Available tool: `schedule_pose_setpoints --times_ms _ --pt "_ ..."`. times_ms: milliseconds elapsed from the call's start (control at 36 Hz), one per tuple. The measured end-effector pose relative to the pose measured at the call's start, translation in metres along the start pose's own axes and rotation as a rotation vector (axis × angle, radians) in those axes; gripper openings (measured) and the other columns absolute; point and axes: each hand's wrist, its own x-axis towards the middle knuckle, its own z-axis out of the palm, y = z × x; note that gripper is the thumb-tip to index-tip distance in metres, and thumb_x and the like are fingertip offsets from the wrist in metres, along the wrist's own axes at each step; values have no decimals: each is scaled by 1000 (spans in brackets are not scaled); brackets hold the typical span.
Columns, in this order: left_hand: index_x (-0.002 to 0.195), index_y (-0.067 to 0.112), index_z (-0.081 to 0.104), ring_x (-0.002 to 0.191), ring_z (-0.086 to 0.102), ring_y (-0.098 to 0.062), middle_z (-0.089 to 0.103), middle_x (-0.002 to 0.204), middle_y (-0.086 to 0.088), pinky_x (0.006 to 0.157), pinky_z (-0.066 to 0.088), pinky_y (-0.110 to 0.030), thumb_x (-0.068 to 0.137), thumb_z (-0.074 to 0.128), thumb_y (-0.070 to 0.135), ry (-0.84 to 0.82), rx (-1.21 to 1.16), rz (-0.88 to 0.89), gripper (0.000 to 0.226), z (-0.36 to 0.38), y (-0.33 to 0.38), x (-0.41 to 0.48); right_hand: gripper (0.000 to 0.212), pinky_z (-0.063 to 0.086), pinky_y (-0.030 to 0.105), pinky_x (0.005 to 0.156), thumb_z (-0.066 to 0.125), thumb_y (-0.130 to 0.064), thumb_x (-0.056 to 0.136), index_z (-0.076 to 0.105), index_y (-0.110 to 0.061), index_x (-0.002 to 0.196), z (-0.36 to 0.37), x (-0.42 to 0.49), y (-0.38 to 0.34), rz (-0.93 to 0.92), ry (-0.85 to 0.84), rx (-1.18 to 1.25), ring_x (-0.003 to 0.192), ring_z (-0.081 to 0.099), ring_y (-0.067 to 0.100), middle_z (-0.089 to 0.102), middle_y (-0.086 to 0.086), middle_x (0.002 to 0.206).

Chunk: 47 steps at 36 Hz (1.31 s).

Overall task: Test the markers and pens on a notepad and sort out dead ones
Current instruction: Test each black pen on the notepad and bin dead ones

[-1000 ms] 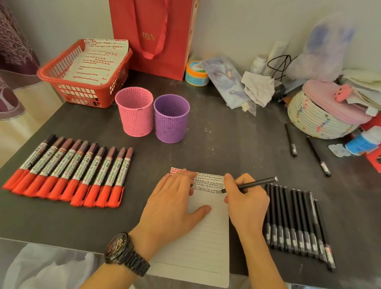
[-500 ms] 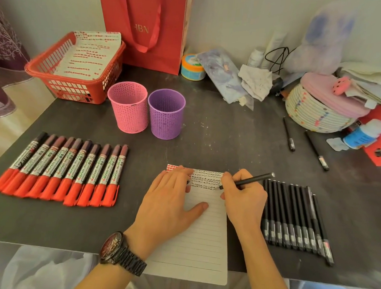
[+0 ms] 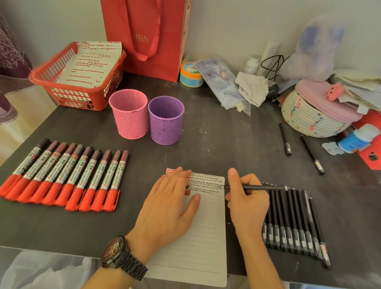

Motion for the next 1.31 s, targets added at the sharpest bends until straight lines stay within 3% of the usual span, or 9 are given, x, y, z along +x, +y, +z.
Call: schedule_pose_setpoints --times_ms 83,167,306,444,611,806,944,1194,1306 --pt "102 24 52 123 49 -11 57 123 12 105 40 -41 103 31 33 87 -48 23 23 -2 2 -1 30 46 20 48 60 -34 101 63 -20 74 -5 -5 -8 39 -57 111 48 58 12 65 6 60" --pt "110 27 56 92 48 -6 56 102 16 80 47 -33 105 33 35 136 -30 23 24 -3 3 -2 27 48 24 47 49 -22 106 72 -16 91 -12 -11 -16 128 -213 327 53 60 17 71 11 76" --pt "137 35 47 97 54 -2 59 107 22 79 49 -25 103 44 41 98 -83 -19 35 -3 2 -2 17 49 25 46 54 -21 101 62 -9 93 -16 -22 -29 123 -306 387 49 60 20 74 17 77" --pt "115 43 44 97 52 5 54 104 25 77 43 -13 100 50 43 91 -132 -31 16 -4 -1 -4 28 48 23 44 58 -30 91 63 -3 88 -17 -27 -40 61 -274 369 47 59 18 71 15 69" --pt "115 39 51 96 52 2 46 102 29 79 46 -14 98 47 42 108 -99 30 18 -5 -1 -5 22 48 23 46 58 -24 95 63 -3 91 -16 -30 -38 52 -287 332 49 59 18 71 14 69" --pt "119 20 71 110 62 -11 69 118 12 91 51 -27 99 57 30 225 -67 233 26 -5 -2 -6 9 53 21 56 67 -37 87 73 -30 89 -12 -36 -34 16 -357 174 59 67 15 73 6 72" --pt "119 15 73 105 63 -9 71 120 7 96 42 -14 97 62 26 333 -51 319 27 -4 -7 -7 8 54 21 57 71 -31 86 78 -34 90 -8 -39 -38 34 -344 228 62 69 14 75 6 72" --pt "126 21 69 104 61 -7 69 120 12 91 48 -19 97 65 28 349 -84 326 30 1 -10 -9 9 56 22 61 70 -34 88 77 -35 93 -12 -39 -35 -4 -377 191 68 71 16 76 4 77" --pt "149 31 44 122 51 -2 55 138 19 102 42 -19 96 58 49 196 -36 203 58 -1 -1 -7 15 58 21 71 59 -46 90 72 -39 92 -24 -31 -30 -22 -374 90 85 73 11 77 -7 91"
